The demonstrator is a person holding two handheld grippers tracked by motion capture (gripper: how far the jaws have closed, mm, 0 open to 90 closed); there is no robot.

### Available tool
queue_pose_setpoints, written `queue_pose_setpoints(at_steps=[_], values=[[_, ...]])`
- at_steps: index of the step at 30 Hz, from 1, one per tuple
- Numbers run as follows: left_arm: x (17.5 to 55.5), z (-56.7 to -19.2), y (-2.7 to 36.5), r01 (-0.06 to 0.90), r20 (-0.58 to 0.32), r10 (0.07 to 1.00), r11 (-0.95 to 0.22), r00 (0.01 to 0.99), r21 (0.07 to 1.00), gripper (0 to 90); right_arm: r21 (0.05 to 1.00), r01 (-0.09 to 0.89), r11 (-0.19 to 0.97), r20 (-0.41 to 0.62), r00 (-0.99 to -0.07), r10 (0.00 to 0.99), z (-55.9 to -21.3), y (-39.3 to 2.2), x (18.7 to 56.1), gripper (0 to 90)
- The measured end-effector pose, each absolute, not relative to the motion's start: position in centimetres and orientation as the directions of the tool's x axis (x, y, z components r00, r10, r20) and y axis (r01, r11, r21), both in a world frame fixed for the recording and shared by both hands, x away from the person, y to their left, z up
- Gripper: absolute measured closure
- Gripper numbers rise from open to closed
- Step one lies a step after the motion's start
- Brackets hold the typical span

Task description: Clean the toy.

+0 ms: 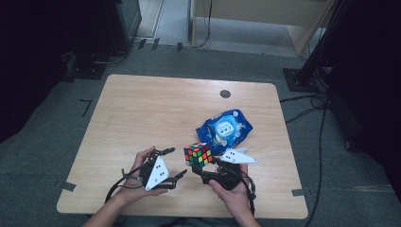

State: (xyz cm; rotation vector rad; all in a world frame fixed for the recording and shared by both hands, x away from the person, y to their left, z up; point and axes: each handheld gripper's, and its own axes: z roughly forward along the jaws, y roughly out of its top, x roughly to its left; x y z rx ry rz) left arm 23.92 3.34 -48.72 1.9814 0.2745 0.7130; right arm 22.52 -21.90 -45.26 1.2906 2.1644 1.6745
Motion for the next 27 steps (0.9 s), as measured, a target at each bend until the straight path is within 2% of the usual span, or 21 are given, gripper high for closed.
queue_pose_setpoints(at_steps=[11, 16, 20, 22, 25, 27], values=[[23.6, -49.0, 2.8, -0.167, 0.452, 0.445, -0.545, 0.773, 0.822, 19.0, 0.763, 0.642, 0.070, 0.457, -0.614, 0.644, -46.2, -20.7, 23.1, 33.8], [23.3, -49.3, 2.1, -0.198, 0.491, 0.422, -0.571, 0.762, 0.797, 19.9, 0.758, 0.646, 0.086, 0.464, -0.628, 0.625, -46.4, -20.0, 23.3, 33.7], [23.2, -49.3, 1.8, -0.203, 0.488, 0.410, -0.568, 0.771, 0.798, 19.9, 0.756, 0.647, 0.098, 0.457, -0.628, 0.630, -46.6, -19.7, 23.3, 33.6], [23.1, -49.5, 1.6, -0.206, 0.496, 0.411, -0.574, 0.765, 0.793, 22.4, 0.753, 0.651, 0.093, 0.459, -0.623, 0.633, -46.7, -19.6, 23.4, 33.4], [23.4, -49.2, 2.0, -0.181, 0.454, 0.434, -0.538, 0.778, 0.823, 33.0, 0.750, 0.657, 0.076, 0.477, -0.617, 0.626, -46.9, -19.9, 23.5, 31.6], [23.7, -49.0, 2.4, -0.153, 0.424, 0.453, -0.521, 0.784, 0.840, 33.4, 0.758, 0.650, 0.054, 0.490, -0.622, 0.611, -46.8, -20.3, 23.6, 30.6]])
